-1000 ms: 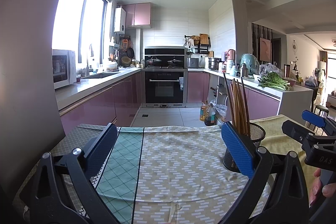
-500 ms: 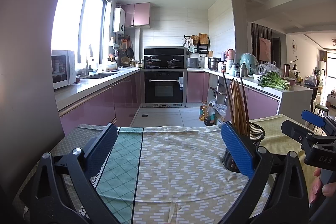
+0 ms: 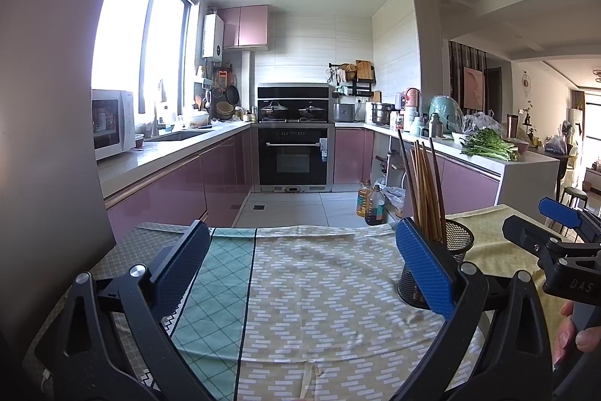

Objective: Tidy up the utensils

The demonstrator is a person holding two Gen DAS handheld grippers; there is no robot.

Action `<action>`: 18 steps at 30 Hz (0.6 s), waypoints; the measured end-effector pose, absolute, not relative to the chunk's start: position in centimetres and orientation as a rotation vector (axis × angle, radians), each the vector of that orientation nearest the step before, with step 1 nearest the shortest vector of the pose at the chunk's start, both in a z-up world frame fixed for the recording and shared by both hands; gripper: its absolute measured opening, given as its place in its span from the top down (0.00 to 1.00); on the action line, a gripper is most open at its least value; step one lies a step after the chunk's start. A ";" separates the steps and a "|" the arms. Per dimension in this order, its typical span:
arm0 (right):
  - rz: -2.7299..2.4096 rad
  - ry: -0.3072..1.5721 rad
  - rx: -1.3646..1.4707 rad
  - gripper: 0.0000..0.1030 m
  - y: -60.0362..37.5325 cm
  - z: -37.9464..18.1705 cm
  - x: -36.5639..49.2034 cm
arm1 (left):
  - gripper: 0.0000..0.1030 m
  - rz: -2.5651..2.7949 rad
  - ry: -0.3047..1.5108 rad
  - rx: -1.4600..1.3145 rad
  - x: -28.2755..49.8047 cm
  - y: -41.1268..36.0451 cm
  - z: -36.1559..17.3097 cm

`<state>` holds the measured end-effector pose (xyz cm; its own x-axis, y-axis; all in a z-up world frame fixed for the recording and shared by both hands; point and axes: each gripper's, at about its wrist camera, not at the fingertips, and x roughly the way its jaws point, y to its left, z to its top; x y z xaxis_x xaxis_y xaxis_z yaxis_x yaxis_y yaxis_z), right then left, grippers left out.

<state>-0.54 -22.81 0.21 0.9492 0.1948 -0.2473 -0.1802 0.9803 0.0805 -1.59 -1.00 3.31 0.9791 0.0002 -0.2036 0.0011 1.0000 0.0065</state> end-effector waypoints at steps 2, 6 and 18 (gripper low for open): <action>0.192 0.259 0.059 0.07 -22.8 0.2 -0.5 | 0.05 0.002 0.204 0.006 -1.6 -0.9 3.3; 0.191 0.262 0.060 0.07 -22.8 0.0 -0.5 | 0.05 0.009 0.194 0.012 -1.6 -1.0 3.2; 0.096 0.539 -0.010 0.07 -27.7 -3.4 4.5 | 0.05 0.048 0.419 -0.005 2.5 1.4 0.6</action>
